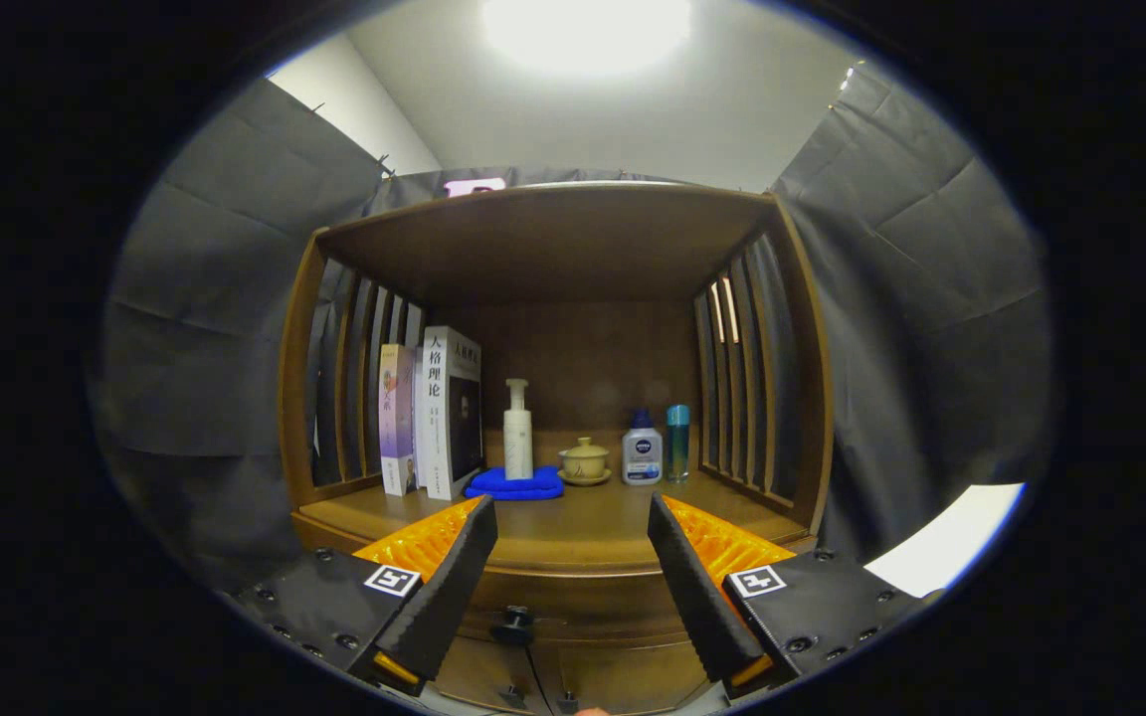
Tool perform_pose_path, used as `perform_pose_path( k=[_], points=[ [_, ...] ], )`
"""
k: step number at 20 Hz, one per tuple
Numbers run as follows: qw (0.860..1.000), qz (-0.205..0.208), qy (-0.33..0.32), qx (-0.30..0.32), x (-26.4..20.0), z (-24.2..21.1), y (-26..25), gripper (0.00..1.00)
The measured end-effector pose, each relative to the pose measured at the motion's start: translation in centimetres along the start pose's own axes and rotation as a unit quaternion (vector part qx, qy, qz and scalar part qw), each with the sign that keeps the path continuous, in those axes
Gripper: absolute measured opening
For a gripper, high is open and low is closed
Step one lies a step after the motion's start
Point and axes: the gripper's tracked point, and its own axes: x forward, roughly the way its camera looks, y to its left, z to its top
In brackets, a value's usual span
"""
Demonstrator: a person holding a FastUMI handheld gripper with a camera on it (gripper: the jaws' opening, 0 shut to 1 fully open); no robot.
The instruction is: Pull open the drawer, take out the items inside it, and place them on the countertop above the cabinet.
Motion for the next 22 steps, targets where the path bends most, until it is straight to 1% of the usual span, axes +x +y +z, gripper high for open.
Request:
perform_pose_path(
  k=[8,14,16,22],
  points=[
    [0.998,0.001,0.07,0.008,2.6,-7.6,2.3,0.97],
    [0.993,0.012,0.121,0.002,3.1,-12.8,3.7,0.97],
    [0.991,0.01,0.133,-0.002,3.3,-14.1,4.0,0.97],
    [0.987,0.0,0.161,-0.002,3.5,-17.3,4.4,0.74]
  ],
)
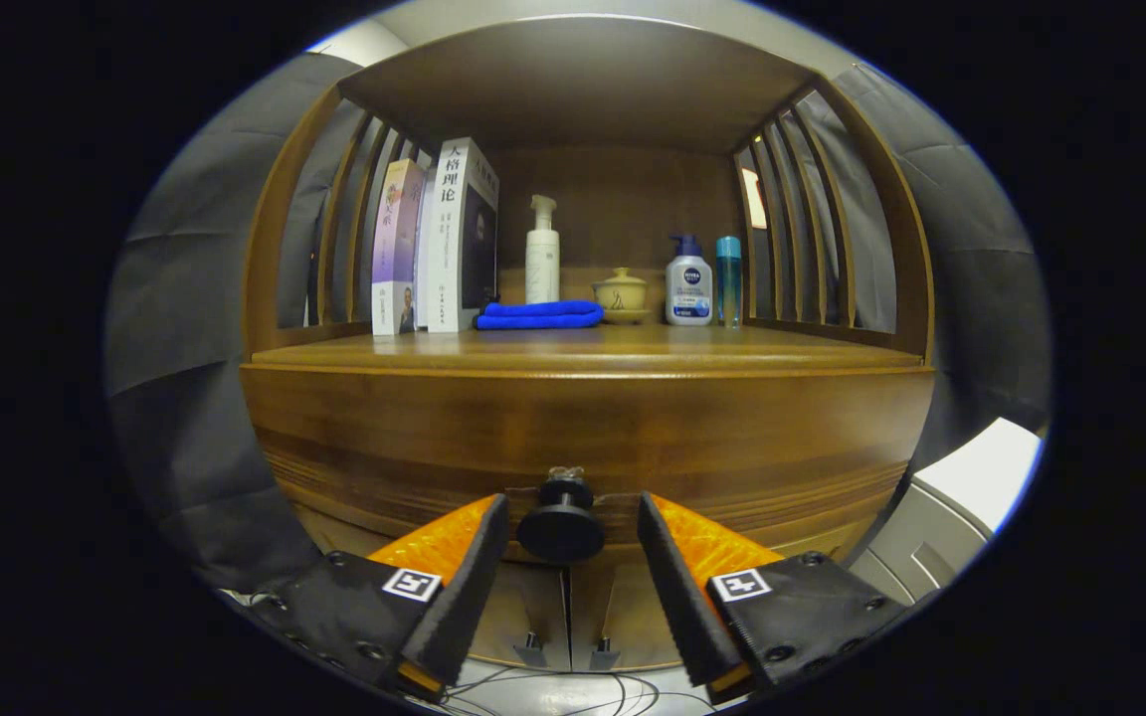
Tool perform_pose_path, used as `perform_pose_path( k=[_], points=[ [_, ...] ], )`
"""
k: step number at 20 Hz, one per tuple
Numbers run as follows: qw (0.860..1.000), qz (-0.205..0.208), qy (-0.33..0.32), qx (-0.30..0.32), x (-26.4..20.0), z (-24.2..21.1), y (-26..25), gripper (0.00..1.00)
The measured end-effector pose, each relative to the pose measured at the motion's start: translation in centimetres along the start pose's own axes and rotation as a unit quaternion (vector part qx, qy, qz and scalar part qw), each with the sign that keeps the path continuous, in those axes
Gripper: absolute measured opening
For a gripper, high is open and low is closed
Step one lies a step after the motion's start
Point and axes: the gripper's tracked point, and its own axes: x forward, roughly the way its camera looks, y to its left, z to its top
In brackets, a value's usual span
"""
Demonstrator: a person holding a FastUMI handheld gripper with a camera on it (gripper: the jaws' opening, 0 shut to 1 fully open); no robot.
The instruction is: Pull open the drawer, take out the items inside it, and place them on the countertop above the cabinet.
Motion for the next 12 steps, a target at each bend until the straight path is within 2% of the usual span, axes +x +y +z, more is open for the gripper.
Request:
perform_pose_path(
  k=[6,11,12],
  points=[
    [1.0,-0.004,0.008,0.016,0.31,-0.62,0.35,0.52],
    [0.999,-0.015,0.025,0.018,0.22,-0.56,0.15,0.22],
    [0.999,-0.017,0.026,0.022,0.26,-0.63,0.26,0.22]
  ],
)
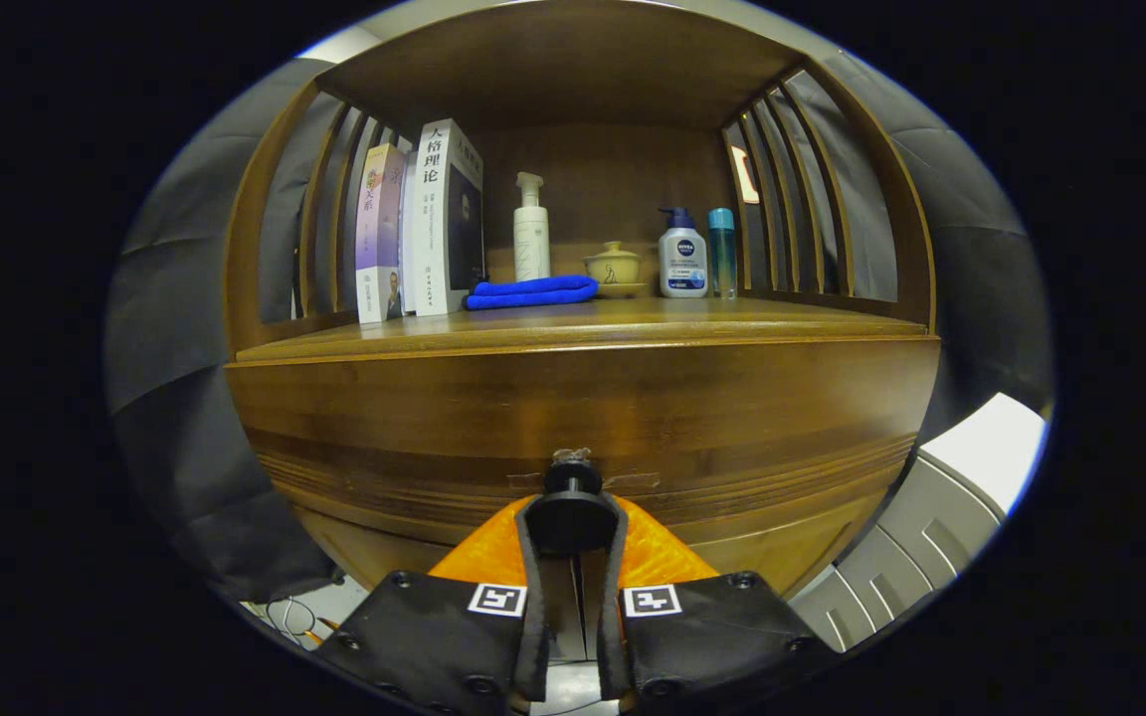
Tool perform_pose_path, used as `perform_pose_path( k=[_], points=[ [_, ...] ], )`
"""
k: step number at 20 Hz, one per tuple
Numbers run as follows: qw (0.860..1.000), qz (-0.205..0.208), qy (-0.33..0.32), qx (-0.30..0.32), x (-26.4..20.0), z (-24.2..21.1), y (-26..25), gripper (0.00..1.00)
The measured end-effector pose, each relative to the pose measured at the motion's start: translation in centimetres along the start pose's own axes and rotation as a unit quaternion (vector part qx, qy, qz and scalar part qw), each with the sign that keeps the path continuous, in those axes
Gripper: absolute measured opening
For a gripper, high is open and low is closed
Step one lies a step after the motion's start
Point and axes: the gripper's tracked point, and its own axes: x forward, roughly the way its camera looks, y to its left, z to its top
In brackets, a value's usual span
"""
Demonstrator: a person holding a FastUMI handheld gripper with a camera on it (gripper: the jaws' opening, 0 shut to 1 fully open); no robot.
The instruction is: Pull open the drawer, take out the items inside it, and place them on the countertop above the cabinet.
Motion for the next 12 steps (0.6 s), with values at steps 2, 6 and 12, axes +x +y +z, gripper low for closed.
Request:
perform_pose_path(
  k=[2,6,12],
  points=[
    [1.0,0.002,0.0,0.003,-0.3,0.0,0.1,0.21],
    [1.0,0.009,0.001,-0.002,-1.7,-0.4,0.0,0.21],
    [1.0,0.02,-0.004,-0.009,-4.1,-1.0,-0.2,0.22]
  ],
)
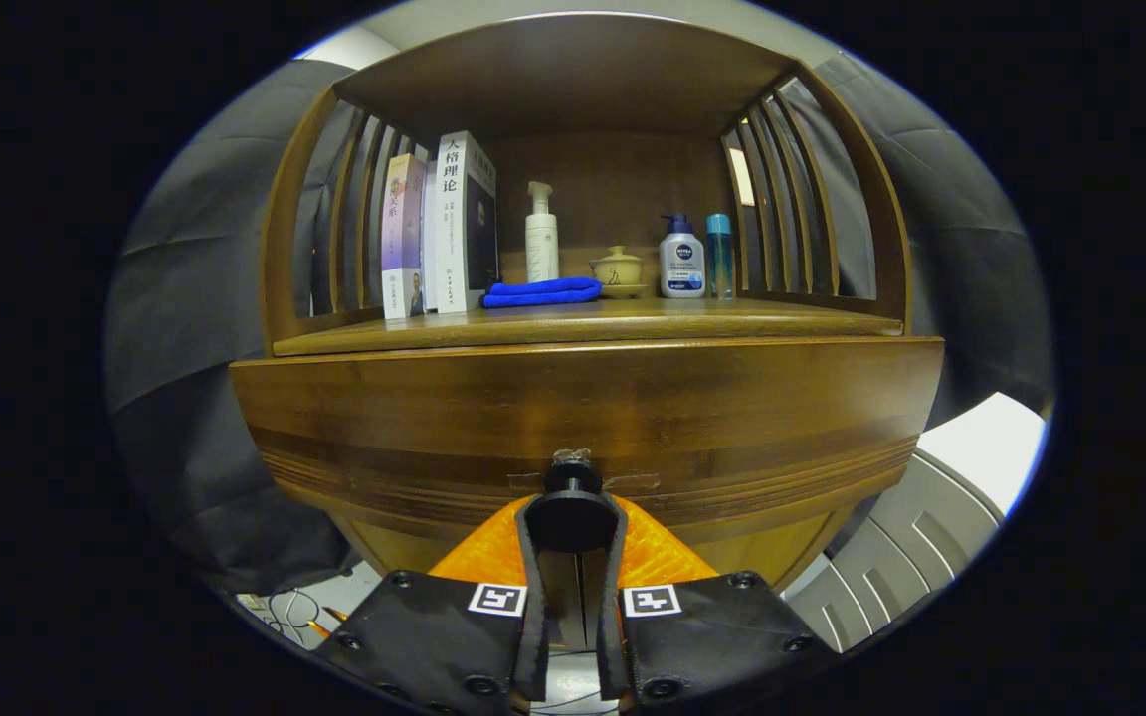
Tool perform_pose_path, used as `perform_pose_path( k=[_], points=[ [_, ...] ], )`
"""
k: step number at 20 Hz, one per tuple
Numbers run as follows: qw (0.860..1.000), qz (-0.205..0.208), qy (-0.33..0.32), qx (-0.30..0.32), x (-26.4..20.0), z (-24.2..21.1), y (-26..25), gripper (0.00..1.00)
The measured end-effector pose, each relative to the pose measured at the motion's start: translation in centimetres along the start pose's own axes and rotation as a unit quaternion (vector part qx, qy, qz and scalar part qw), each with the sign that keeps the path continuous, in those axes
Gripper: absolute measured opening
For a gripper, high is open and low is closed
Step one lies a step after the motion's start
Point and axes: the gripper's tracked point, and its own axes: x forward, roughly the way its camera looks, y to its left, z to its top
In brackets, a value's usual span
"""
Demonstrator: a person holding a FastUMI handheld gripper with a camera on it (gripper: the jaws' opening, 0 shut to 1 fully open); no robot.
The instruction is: Pull open the drawer, take out the items inside it, and place them on the countertop above the cabinet.
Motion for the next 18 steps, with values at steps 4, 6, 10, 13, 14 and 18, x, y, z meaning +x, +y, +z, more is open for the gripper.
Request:
perform_pose_path(
  k=[4,6,10,13,14,18],
  points=[
    [1.0,0.001,-0.002,-0.005,-1.5,-0.4,0.0,0.21],
    [1.0,0.003,-0.002,-0.01,-2.2,-0.7,0.0,0.21],
    [1.0,0.007,-0.005,-0.023,-3.4,-1.0,0.0,0.22],
    [1.0,0.008,-0.009,-0.026,-4.5,-1.3,0.0,0.22],
    [1.0,0.008,-0.01,-0.027,-5.1,-1.4,0.0,0.21],
    [0.999,0.005,-0.013,-0.03,-7.0,-2.2,0.1,0.21]
  ],
)
